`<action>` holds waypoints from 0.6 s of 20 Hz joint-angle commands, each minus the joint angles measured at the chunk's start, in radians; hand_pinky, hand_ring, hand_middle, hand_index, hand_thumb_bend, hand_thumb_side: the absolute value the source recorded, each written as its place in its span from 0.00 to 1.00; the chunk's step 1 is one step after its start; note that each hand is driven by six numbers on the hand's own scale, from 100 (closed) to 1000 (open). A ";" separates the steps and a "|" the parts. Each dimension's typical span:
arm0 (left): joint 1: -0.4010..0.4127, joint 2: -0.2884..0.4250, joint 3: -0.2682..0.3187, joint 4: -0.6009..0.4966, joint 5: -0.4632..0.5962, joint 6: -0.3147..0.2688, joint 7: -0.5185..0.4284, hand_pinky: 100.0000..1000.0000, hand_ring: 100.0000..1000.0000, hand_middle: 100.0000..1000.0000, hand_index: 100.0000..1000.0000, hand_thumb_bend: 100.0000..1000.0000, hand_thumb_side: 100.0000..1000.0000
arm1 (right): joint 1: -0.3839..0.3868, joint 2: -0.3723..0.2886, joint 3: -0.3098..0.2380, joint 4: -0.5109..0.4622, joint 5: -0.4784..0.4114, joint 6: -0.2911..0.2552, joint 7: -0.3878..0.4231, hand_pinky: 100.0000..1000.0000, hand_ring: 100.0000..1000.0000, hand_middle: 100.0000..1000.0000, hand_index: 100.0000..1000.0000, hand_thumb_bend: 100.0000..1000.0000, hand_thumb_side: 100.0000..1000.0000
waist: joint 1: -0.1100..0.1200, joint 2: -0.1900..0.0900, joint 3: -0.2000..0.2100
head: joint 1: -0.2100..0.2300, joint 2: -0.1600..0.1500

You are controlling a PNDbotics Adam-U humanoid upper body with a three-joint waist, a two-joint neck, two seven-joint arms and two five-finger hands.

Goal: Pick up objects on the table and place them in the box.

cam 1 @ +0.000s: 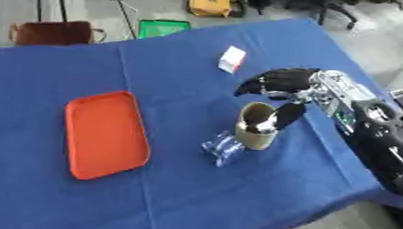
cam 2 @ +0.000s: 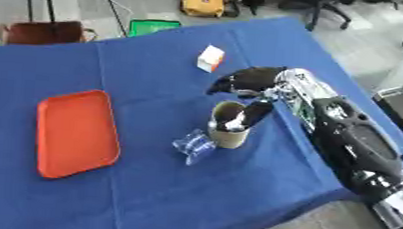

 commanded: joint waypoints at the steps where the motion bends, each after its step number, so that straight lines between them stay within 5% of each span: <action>1: -0.004 0.017 0.001 -0.011 0.000 -0.002 -0.004 0.72 0.74 0.74 0.88 0.30 1.00 | 0.000 -0.017 0.009 0.010 0.033 0.000 -0.009 0.88 0.91 0.90 0.99 0.43 0.79 | 0.006 -0.008 -0.002 | -0.002 0.004; 12: -0.003 0.020 0.002 -0.010 -0.002 -0.001 -0.004 0.72 0.74 0.74 0.88 0.30 1.00 | -0.001 -0.058 0.012 -0.030 -0.102 0.007 0.023 0.86 0.87 0.87 0.98 0.36 0.77 | -0.002 -0.006 -0.002 | 0.003 0.004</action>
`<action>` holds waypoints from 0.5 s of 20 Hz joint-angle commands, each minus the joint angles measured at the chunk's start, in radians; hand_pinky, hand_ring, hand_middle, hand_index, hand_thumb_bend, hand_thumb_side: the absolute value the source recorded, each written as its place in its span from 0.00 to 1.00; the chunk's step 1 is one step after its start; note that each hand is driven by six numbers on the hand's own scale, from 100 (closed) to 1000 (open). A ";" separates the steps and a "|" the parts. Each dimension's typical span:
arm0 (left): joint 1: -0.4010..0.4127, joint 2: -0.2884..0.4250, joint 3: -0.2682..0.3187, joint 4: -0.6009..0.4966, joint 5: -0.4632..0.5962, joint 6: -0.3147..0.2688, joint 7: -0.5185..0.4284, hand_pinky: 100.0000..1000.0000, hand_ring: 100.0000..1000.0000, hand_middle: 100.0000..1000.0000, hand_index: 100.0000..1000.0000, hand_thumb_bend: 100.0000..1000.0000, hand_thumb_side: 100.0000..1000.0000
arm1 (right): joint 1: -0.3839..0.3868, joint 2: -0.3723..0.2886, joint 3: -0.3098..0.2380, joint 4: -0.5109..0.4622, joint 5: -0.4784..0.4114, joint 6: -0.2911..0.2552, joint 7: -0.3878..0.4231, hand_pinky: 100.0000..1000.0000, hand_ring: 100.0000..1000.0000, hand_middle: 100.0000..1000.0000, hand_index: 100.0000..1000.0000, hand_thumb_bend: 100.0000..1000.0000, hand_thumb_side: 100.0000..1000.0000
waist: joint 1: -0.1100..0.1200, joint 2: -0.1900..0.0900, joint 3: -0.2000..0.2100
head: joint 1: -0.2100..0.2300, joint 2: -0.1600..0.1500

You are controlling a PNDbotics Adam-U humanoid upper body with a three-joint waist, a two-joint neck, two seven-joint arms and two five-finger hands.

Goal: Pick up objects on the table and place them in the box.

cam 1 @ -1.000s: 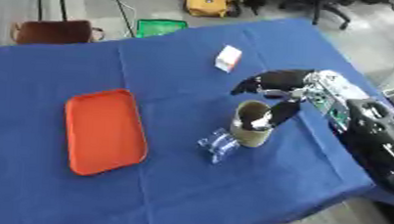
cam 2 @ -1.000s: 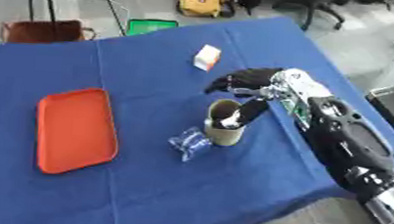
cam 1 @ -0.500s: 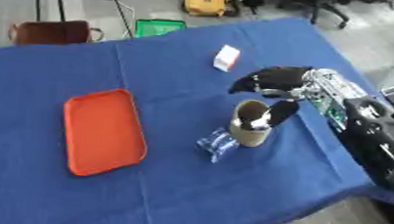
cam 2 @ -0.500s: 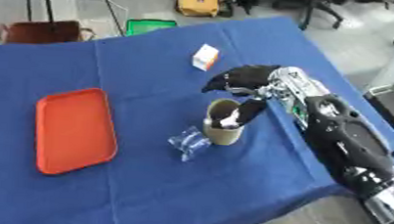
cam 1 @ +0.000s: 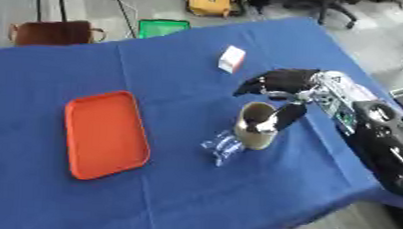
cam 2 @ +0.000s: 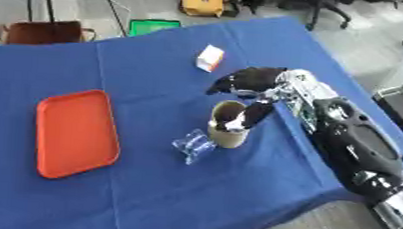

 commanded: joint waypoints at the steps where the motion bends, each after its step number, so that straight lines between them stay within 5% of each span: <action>1: -0.007 0.020 0.002 -0.009 -0.001 -0.001 -0.004 0.72 0.74 0.74 0.88 0.30 1.00 | -0.003 -0.048 0.002 -0.021 -0.030 0.009 0.023 0.86 0.87 0.87 0.98 0.36 0.77 | 0.000 -0.009 -0.001 | 0.002 0.004; 10: -0.005 0.020 0.003 -0.009 -0.001 -0.001 -0.004 0.72 0.74 0.74 0.88 0.30 1.00 | -0.005 -0.056 0.003 -0.044 -0.079 0.024 0.054 0.86 0.86 0.87 0.98 0.33 0.76 | 0.000 -0.007 0.001 | 0.000 0.004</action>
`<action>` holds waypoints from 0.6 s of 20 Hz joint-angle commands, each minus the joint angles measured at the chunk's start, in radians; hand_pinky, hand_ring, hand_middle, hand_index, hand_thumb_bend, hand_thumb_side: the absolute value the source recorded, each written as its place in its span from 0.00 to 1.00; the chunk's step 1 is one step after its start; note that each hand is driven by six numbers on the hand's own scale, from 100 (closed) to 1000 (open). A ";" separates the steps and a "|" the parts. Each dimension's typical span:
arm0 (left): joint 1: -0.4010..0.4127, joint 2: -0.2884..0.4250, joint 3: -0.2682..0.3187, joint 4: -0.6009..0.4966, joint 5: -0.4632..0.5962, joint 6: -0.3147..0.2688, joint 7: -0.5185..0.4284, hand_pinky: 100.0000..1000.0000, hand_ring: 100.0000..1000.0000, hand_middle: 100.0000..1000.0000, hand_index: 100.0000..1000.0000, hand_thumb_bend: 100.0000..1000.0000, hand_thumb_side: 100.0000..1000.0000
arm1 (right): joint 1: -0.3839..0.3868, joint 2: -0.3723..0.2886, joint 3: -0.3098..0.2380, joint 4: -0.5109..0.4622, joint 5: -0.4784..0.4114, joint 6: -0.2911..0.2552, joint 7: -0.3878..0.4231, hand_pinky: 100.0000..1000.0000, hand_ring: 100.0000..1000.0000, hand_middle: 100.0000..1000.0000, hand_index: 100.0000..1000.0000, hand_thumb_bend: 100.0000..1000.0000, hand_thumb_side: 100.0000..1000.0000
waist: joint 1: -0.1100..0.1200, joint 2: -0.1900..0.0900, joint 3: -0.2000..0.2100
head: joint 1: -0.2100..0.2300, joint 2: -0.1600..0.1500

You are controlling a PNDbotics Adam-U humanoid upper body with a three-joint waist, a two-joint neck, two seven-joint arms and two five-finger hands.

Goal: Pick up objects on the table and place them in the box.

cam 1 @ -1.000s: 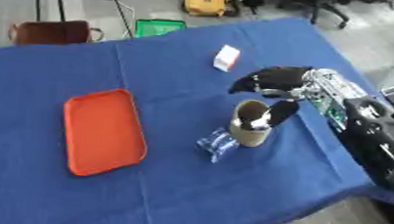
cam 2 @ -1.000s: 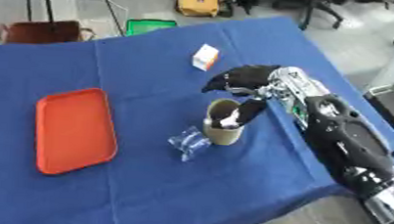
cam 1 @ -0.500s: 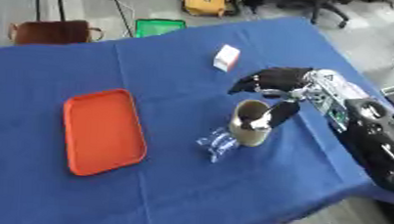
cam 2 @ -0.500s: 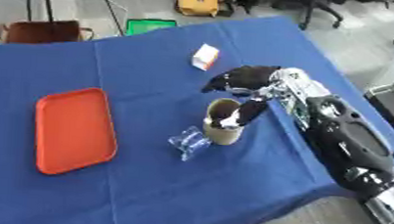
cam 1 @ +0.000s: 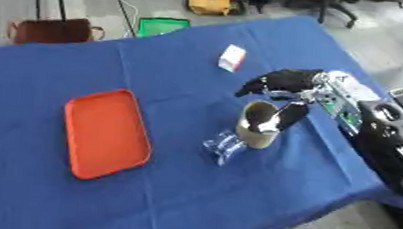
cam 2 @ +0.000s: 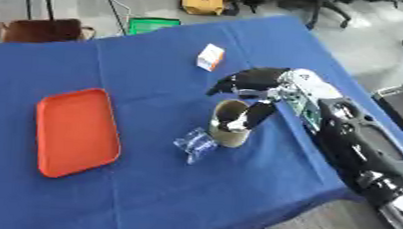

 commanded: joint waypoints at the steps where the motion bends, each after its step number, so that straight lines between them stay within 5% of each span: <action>1: -0.006 0.020 0.003 -0.009 -0.001 -0.001 -0.005 0.72 0.74 0.74 0.88 0.30 1.00 | -0.014 -0.040 -0.006 -0.024 -0.026 0.000 0.012 0.86 0.86 0.87 0.98 0.33 0.76 | 0.000 -0.011 0.001 | -0.001 0.004; 12: -0.006 0.019 0.002 -0.008 -0.001 0.000 -0.006 0.72 0.74 0.74 0.88 0.30 1.00 | -0.016 -0.044 -0.016 -0.064 -0.069 0.026 0.005 0.85 0.84 0.86 0.97 0.30 0.74 | 0.000 -0.010 0.000 | -0.002 0.004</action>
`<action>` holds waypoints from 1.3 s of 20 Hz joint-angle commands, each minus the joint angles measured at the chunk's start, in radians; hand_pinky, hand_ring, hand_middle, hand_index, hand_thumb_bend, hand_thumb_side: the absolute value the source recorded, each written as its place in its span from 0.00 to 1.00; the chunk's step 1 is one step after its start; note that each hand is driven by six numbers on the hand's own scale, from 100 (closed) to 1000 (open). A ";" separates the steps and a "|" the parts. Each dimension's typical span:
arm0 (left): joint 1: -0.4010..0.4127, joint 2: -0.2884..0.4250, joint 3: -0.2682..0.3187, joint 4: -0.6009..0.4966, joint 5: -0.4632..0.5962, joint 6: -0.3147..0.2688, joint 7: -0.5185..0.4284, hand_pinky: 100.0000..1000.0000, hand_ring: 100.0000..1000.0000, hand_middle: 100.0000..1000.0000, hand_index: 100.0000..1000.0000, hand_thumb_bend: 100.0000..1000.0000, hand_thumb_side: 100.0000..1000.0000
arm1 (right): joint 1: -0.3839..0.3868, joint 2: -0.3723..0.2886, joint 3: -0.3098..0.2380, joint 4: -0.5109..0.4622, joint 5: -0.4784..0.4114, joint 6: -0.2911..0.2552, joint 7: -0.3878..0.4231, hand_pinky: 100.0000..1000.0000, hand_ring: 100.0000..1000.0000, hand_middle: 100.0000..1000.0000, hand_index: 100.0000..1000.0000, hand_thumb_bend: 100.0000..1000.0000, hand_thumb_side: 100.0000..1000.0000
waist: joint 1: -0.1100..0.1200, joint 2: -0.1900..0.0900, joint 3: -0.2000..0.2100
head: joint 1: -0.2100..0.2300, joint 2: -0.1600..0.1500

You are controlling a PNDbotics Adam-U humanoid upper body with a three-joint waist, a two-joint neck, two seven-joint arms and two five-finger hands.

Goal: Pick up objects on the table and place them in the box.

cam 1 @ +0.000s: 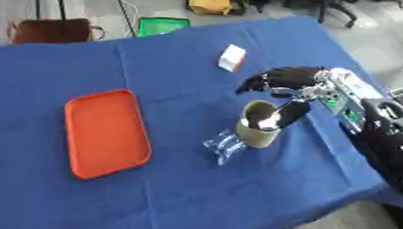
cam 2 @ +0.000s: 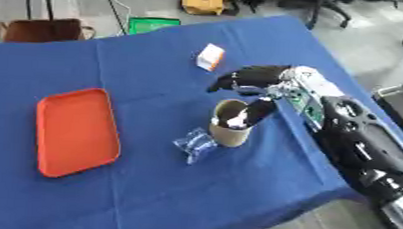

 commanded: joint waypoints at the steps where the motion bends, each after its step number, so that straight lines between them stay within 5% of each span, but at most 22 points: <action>1: -0.006 0.019 0.002 -0.008 -0.001 -0.002 -0.004 0.72 0.74 0.74 0.88 0.30 1.00 | -0.015 -0.036 -0.014 -0.031 -0.017 0.008 -0.006 0.85 0.84 0.86 0.97 0.30 0.74 | 0.000 -0.011 0.000 | -0.001 0.004; 26: -0.008 0.017 -0.001 -0.011 0.000 -0.002 -0.008 0.72 0.75 0.74 0.88 0.29 1.00 | 0.016 -0.026 0.013 0.017 0.044 -0.039 0.037 0.86 0.86 0.87 0.98 0.37 0.79 | 0.009 -0.008 -0.003 | -0.011 0.004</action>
